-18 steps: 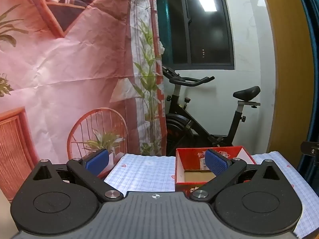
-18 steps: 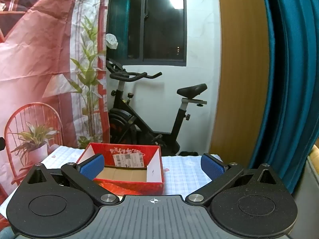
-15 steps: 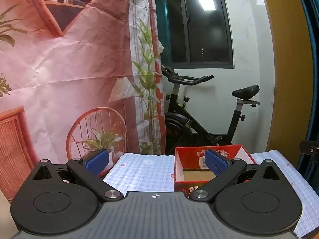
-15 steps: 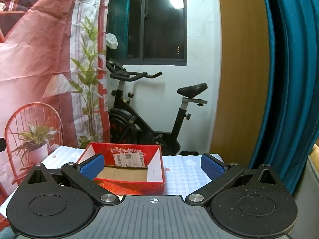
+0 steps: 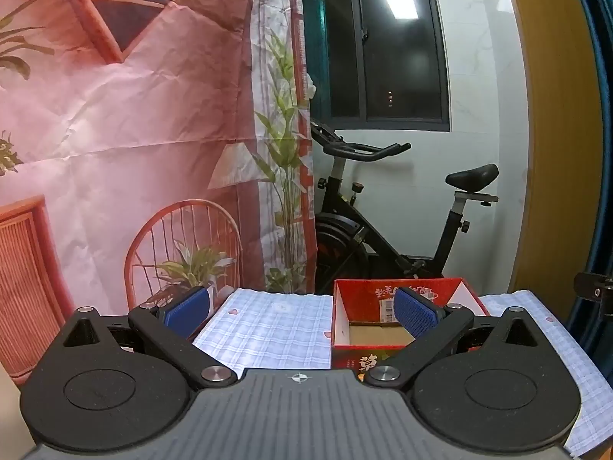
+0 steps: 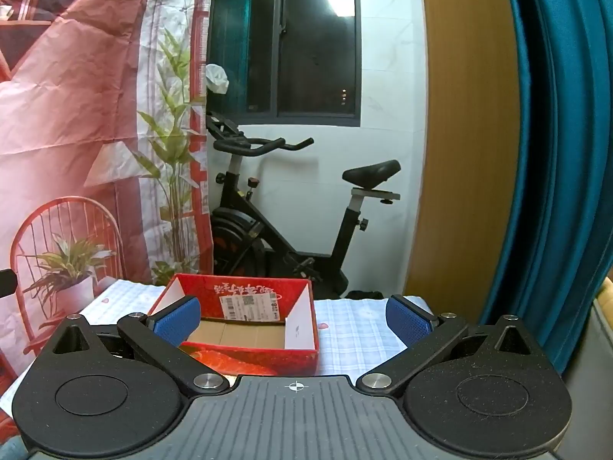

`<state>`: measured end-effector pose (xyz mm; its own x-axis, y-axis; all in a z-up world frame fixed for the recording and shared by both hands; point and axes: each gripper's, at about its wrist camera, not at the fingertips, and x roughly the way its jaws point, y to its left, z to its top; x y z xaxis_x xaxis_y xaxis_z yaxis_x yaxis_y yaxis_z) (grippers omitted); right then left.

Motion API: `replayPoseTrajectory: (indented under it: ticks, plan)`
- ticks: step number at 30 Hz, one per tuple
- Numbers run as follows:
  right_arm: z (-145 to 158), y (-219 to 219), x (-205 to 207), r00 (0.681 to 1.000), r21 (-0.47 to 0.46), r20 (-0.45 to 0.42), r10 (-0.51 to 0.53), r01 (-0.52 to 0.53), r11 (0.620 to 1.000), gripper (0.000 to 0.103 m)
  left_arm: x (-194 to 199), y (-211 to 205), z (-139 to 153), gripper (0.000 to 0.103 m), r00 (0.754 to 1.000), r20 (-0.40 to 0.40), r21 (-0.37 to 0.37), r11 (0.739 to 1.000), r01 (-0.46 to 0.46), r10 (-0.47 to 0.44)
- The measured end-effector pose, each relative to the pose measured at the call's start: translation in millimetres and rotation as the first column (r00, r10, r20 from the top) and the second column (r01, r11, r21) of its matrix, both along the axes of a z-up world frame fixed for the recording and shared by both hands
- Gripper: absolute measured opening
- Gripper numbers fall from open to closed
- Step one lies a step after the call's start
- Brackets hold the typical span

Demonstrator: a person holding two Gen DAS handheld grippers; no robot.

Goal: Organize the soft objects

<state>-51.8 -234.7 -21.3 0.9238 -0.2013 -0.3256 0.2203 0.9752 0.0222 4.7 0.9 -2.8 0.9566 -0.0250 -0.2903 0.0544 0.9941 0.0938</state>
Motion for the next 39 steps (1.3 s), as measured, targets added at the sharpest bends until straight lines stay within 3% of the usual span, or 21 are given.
replayPoseTrajectory:
  ticks: [39]
  plan:
    - [0.5, 0.7, -0.6, 1.0, 0.0, 0.0, 0.001, -0.001, 1.0, 0.103, -2.6, -1.9, 2.0, 0.103, 1.0, -0.004, -0.01, 1.0, 0.002, -0.002]
